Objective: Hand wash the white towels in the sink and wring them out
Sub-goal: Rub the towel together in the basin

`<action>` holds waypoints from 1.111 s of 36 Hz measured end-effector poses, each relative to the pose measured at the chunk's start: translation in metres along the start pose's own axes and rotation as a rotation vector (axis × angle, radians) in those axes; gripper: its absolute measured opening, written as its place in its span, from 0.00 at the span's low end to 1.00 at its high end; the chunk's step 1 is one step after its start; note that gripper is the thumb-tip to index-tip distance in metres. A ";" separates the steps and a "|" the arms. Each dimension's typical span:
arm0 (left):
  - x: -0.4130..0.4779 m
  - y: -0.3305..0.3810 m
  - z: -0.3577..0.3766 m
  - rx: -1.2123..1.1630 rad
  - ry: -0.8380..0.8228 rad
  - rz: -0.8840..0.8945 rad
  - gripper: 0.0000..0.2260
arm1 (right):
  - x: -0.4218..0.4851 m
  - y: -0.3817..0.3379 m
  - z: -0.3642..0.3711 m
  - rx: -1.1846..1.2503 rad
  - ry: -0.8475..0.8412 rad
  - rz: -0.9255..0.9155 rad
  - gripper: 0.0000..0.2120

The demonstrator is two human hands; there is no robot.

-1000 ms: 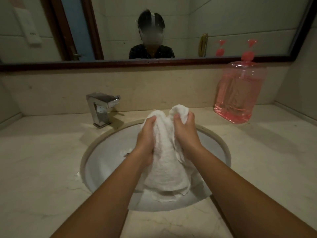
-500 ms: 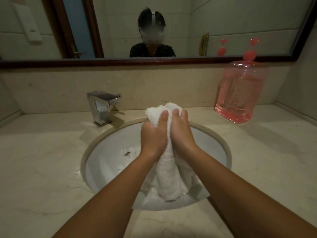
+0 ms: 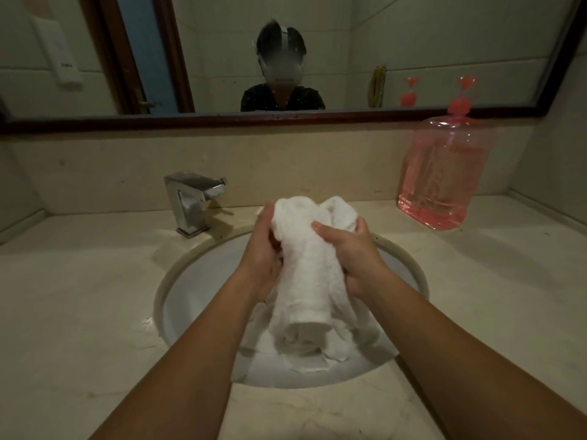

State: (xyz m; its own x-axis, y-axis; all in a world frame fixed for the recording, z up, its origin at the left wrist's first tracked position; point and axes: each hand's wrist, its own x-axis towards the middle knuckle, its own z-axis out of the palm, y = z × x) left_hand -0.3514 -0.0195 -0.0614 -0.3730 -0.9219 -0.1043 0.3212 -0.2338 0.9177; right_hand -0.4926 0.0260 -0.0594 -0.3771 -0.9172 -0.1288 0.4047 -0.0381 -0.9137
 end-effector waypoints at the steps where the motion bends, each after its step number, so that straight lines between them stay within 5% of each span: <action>1: 0.000 -0.002 0.001 0.105 0.004 0.011 0.39 | 0.002 -0.002 -0.001 0.037 0.028 -0.023 0.32; 8: 0.006 -0.018 0.011 0.207 -0.008 -0.027 0.47 | 0.004 0.011 0.011 -0.084 -0.009 -0.183 0.26; 12: 0.014 -0.016 0.002 0.143 0.242 -0.007 0.28 | 0.009 0.013 0.006 -0.150 -0.054 -0.131 0.18; 17: 0.025 -0.014 -0.014 -0.041 0.362 0.023 0.40 | 0.017 -0.001 -0.013 -0.188 0.000 0.005 0.12; 23: 0.008 0.002 -0.008 0.153 0.442 0.130 0.15 | 0.017 -0.008 -0.025 -0.277 0.052 0.016 0.19; 26: 0.004 -0.001 -0.002 0.301 0.463 0.219 0.19 | 0.015 -0.003 -0.019 -0.426 0.114 -0.134 0.22; 30: 0.002 -0.010 0.005 0.522 0.345 0.291 0.17 | 0.007 0.007 0.003 -0.441 0.022 -0.201 0.12; 34: 0.000 -0.016 0.024 0.430 0.195 0.214 0.17 | -0.003 0.014 0.031 -0.367 -0.018 -0.117 0.24; 37: 0.003 -0.018 0.026 0.459 0.380 0.181 0.31 | -0.012 0.014 0.040 -0.307 -0.028 -0.055 0.25; 40: 0.008 -0.009 0.017 0.439 0.509 0.193 0.30 | -0.028 0.014 0.043 -0.315 -0.159 -0.087 0.22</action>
State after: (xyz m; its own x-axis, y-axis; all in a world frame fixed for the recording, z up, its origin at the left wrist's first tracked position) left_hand -0.3722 -0.0194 -0.0644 0.1435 -0.9896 0.0080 -0.0810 -0.0037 0.9967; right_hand -0.4407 0.0341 -0.0517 -0.2550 -0.9669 -0.0064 0.0910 -0.0174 -0.9957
